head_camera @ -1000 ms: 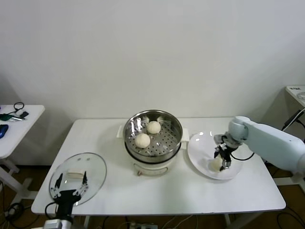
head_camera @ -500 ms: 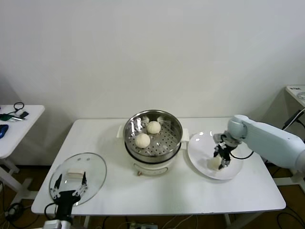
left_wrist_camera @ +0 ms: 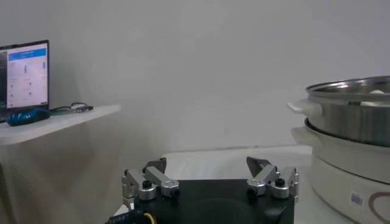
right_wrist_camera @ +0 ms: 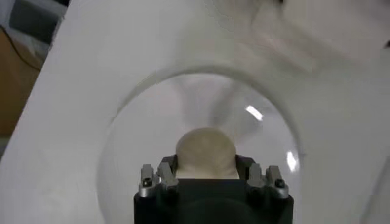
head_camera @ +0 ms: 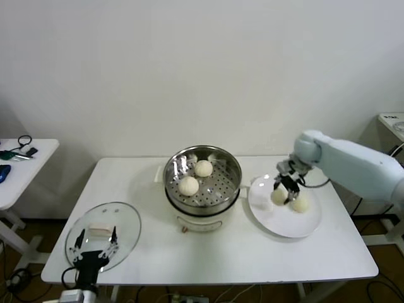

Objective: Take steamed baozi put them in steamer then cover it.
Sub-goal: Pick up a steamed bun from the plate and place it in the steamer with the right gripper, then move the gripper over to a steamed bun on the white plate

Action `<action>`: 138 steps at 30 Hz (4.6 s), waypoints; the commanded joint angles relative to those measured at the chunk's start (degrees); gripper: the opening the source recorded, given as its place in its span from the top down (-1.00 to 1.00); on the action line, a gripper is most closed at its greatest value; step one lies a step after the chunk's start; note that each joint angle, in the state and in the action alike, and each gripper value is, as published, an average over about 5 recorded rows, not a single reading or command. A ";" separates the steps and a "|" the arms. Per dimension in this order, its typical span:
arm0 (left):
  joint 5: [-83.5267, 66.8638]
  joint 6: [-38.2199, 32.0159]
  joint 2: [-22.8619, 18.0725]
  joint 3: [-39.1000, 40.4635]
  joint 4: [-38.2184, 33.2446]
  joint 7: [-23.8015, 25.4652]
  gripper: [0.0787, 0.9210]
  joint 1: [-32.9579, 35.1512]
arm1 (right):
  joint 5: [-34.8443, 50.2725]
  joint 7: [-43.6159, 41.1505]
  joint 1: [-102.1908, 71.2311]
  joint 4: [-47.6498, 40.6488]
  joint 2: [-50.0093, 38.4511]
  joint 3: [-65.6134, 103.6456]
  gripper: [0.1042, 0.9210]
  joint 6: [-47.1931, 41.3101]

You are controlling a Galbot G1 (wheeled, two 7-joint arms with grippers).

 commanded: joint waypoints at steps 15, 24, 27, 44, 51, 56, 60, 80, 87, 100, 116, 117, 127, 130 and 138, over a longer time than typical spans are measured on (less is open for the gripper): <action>0.41 0.26 0.57 0.60 -0.77 0.08 -0.77 0.50 | -5.79 -4.53 16.28 6.33 16.78 -0.02 -0.34 21.64; 0.48 0.31 0.75 1.21 -0.85 0.07 -0.77 1.14 | -8.09 -4.67 10.03 9.64 22.07 0.46 -0.34 20.93; 0.15 0.24 0.87 1.07 -0.91 0.14 -0.77 1.33 | -8.36 -4.63 8.49 10.48 22.87 -0.58 -0.34 21.00; -1.49 0.04 1.36 0.33 -0.09 0.08 -0.77 1.07 | -8.99 -4.68 4.22 10.40 25.16 -3.18 -0.35 21.83; -1.49 0.10 1.36 0.54 0.35 0.08 -0.77 0.66 | -8.87 -4.57 3.88 10.05 24.85 -2.91 -0.48 21.65; -1.37 0.11 1.33 0.66 0.26 0.21 -0.77 0.61 | -8.37 -4.96 4.14 9.47 24.52 -2.34 -0.72 21.97; -1.31 0.11 1.23 0.81 0.11 0.27 -0.77 0.72 | -8.80 -5.33 4.40 9.07 23.70 -0.82 -0.76 22.61; -0.66 0.24 2.02 1.32 -0.67 0.24 -0.77 0.74 | 18.42 11.22 19.78 4.54 1.05 -13.09 -0.76 -2.25; -0.06 0.46 2.09 1.46 -0.84 -0.01 -0.77 0.82 | 22.15 8.67 10.92 7.58 -9.47 -9.13 -0.76 -19.32; 0.12 0.27 1.69 0.70 -1.43 -0.03 -0.77 2.00 | 2.28 2.53 -12.02 -7.55 -9.44 12.21 -0.76 -15.09; 0.27 0.60 1.44 0.28 -0.42 -0.40 -0.77 1.40 | -8.30 1.24 -21.67 -19.79 -1.29 22.52 -0.76 -11.66; 0.32 0.60 1.39 0.31 -0.34 -0.40 -0.77 1.37 | -8.31 1.22 -21.80 -19.95 -1.05 22.60 -0.76 -11.67; 0.15 0.64 1.38 0.10 -0.06 -0.67 -0.77 1.42 | -11.25 1.84 -22.58 -23.22 1.30 24.92 -0.76 -10.44; 0.15 0.69 1.37 0.14 -0.09 -0.70 -0.77 1.36 | -11.69 2.07 -22.54 -24.69 2.07 25.81 -0.76 -9.93; 0.20 0.66 1.39 0.09 -0.19 -0.69 -0.77 1.40 | -11.40 1.75 -21.94 -27.35 3.98 26.31 -0.76 -9.33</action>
